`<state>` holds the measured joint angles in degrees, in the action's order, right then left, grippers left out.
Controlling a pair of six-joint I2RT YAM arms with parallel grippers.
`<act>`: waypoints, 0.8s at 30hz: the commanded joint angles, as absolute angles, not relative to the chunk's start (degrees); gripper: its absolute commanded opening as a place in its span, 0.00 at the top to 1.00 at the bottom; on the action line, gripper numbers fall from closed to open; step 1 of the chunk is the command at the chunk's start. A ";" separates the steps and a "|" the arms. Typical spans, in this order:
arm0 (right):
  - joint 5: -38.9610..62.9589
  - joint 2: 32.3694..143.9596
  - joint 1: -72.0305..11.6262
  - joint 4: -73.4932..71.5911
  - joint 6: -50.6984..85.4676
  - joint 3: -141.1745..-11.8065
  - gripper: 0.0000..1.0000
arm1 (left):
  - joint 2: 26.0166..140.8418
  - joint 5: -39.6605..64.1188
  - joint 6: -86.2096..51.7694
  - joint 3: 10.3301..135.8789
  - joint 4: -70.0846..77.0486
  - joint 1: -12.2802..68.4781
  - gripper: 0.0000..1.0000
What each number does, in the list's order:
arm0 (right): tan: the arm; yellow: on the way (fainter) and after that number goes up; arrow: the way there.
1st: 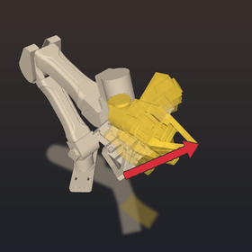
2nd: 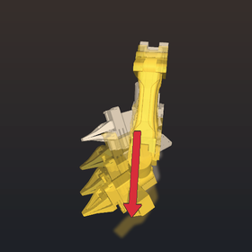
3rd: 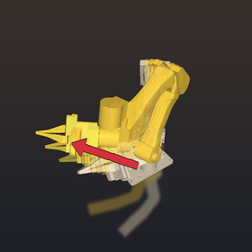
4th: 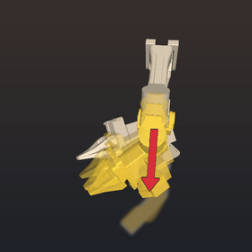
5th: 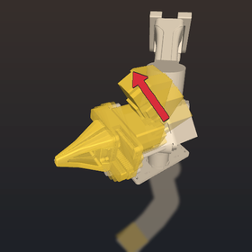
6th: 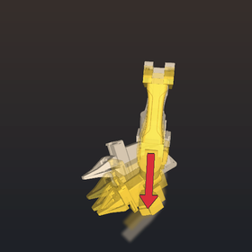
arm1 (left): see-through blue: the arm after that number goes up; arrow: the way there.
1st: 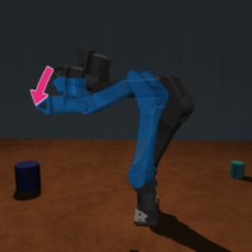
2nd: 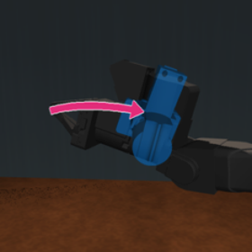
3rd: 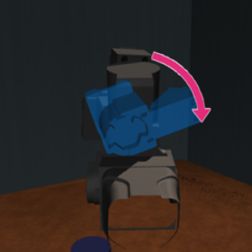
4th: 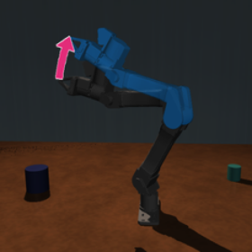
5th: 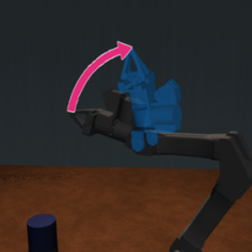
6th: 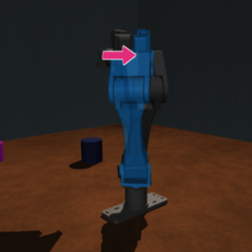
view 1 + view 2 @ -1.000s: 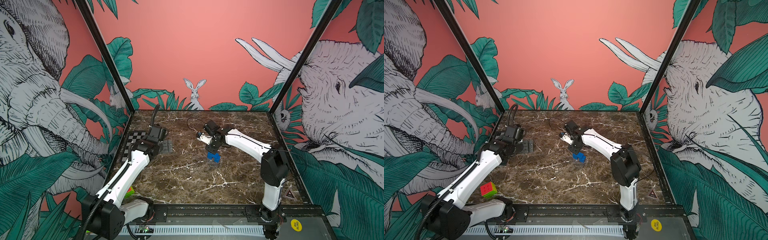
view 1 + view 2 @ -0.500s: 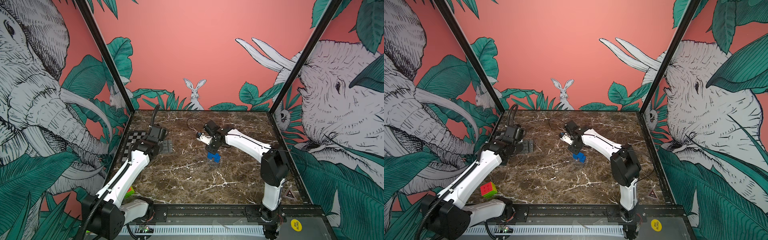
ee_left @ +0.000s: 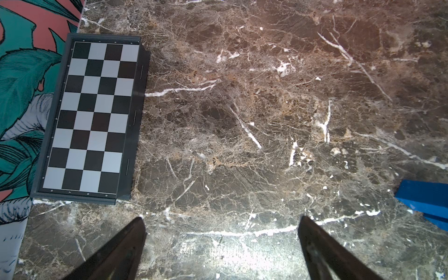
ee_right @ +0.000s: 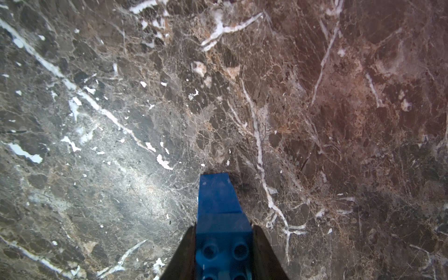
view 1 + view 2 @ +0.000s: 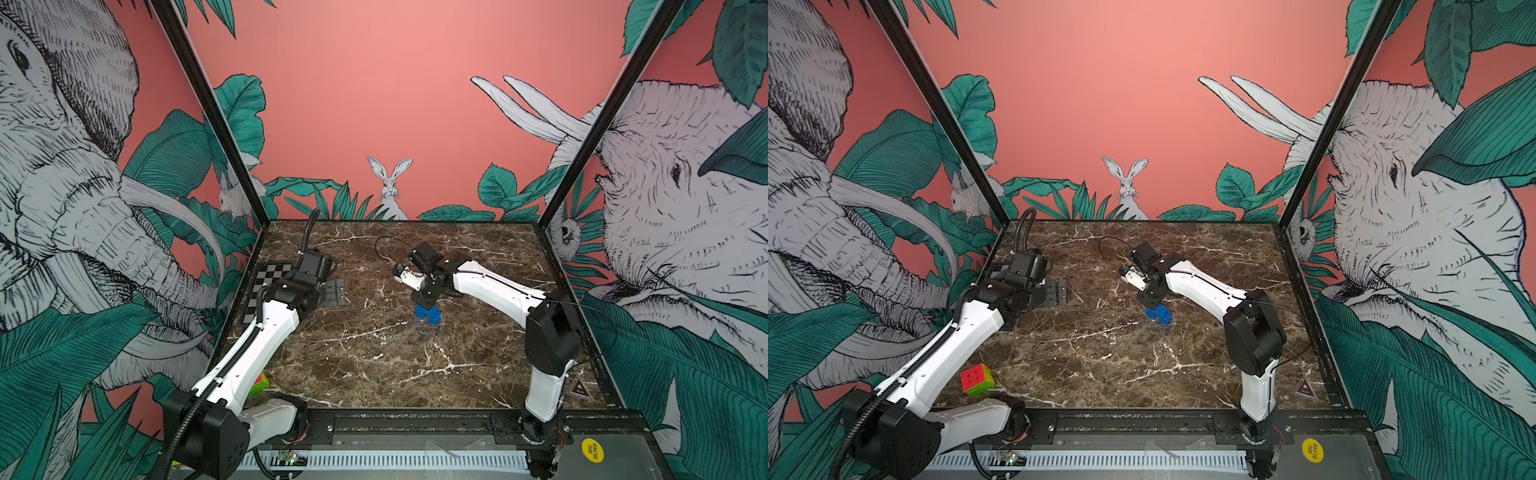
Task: Assemble the letter h with lego
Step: Assemble the lego brick with the lego brick.
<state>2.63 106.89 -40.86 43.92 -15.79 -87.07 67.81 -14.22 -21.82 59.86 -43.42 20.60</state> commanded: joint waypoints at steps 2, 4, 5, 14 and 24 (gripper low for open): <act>3.98 107.32 -40.77 44.01 -14.52 -84.06 1.00 | 67.61 -14.68 -22.15 59.33 -43.95 20.59 0.01; 3.42 106.90 -40.74 43.29 -13.76 -82.98 1.00 | 67.52 -14.70 -22.15 59.33 -43.95 20.65 0.01; 3.56 106.90 -40.76 43.45 -13.67 -82.72 1.00 | 67.56 -14.68 -22.17 59.36 -44.01 20.64 0.01; 4.30 105.59 -40.78 45.22 -12.92 -83.47 1.00 | 67.52 -14.59 -22.15 59.41 -43.96 20.55 0.01; 6.24 103.60 -40.65 46.96 -15.55 -87.25 1.00 | 67.07 -15.03 -22.16 59.16 -44.03 20.65 0.01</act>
